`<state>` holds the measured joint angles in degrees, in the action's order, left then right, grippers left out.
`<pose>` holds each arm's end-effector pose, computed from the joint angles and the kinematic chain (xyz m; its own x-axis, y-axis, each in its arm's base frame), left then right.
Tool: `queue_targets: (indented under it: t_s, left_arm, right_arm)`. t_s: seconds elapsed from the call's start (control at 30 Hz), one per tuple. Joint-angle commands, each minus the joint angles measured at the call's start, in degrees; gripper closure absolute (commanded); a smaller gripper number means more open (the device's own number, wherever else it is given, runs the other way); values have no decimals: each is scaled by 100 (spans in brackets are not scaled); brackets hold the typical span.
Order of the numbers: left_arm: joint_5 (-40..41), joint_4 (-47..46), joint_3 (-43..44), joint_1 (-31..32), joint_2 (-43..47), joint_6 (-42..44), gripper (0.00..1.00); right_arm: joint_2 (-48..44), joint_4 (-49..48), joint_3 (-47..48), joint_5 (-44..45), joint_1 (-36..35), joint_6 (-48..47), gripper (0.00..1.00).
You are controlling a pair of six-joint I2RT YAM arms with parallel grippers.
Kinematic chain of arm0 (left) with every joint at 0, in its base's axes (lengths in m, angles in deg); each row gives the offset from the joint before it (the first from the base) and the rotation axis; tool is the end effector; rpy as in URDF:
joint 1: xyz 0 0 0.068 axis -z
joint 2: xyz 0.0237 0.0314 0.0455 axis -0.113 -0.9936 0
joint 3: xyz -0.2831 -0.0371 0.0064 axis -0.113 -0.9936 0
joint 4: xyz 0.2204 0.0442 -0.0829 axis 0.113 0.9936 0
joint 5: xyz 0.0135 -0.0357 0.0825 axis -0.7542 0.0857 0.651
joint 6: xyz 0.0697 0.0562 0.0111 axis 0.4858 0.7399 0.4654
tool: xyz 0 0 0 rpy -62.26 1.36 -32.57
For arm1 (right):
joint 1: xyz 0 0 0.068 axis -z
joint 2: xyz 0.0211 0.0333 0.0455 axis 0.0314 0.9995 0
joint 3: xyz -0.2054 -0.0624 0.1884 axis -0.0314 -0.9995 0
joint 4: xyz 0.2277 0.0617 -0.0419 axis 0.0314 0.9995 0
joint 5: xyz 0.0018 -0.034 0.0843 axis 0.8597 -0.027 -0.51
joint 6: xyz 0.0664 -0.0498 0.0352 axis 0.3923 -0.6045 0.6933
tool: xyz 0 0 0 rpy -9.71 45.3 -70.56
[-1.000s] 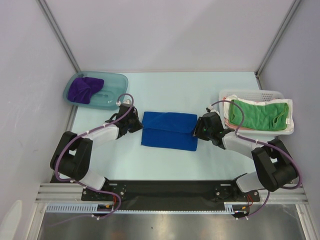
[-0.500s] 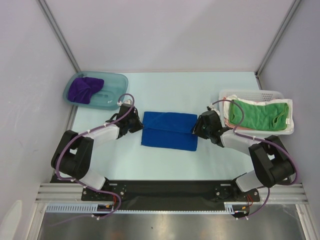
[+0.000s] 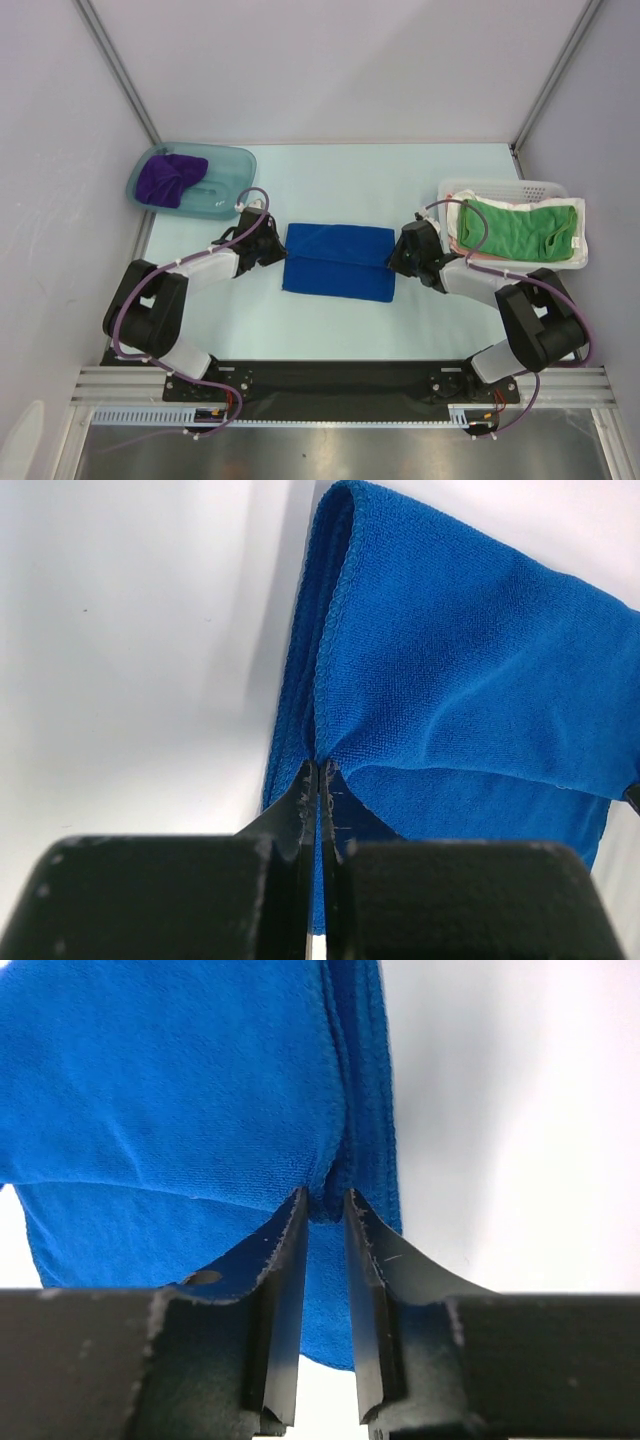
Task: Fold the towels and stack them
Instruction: Fold the towel
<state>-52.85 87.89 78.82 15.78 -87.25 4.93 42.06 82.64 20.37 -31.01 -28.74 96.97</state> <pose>0.2940 -0.1215 0.1642 -0.7640 -0.3943 -0.5108 -0.1505 0.8786 -0.4532 0.2695 0.1287 0.1583 -0.7302 0.3841 -0.5650 0.1366 0.8924 0.4301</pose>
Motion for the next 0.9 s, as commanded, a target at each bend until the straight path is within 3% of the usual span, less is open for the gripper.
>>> queue_targets:
  t_s: [0.0,0.2,0.87]
  left_arm:
    - [-65,-156,-39,-38,-11,116,100]
    - [-65,-112,13,-38,-2,124,100]
    - [-100,538,356,-38,622,344,100]
  right_arm:
    - [64,-88,282,149,-31,52,75]
    - [-41,113,370,193,-13,-27,99]
    - [-1377,1072,274,52,145,-440,100]
